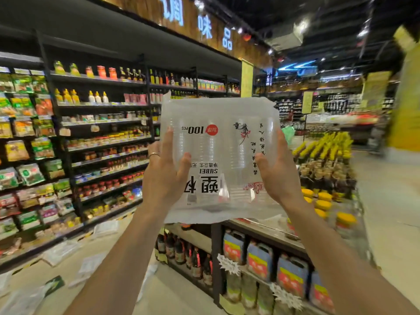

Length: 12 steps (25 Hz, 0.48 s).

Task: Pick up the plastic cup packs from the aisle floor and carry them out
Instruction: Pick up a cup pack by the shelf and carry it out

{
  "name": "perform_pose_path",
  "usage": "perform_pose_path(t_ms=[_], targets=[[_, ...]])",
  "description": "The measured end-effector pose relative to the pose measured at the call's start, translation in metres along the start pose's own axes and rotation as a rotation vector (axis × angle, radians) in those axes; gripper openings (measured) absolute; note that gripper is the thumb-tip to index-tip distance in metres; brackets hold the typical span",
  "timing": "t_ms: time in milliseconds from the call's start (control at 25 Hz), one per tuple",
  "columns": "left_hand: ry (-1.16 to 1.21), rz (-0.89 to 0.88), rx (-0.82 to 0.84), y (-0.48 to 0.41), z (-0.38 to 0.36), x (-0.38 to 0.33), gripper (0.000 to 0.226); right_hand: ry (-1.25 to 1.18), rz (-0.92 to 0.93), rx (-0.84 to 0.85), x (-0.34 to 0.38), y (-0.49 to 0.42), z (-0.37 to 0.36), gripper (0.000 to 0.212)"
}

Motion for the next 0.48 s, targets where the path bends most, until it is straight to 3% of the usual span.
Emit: perform_pose_path(t_ms=[480], targets=[[0.348, -0.224, 0.314, 0.045, -0.292, -0.198, 0.066, 0.327, -0.345, -0.252, -0.243, 0.021, 0.246, 0.07]])
Point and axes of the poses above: each hand's wrist, its own y-axis away from the middle knuckle, its own z-axis out of the back of the hand, x = y × z, the point moved 8 cm from there along -y, towards the middle knuckle, and after that the axes turned 13 degrees about y, right-handed, at the moved point
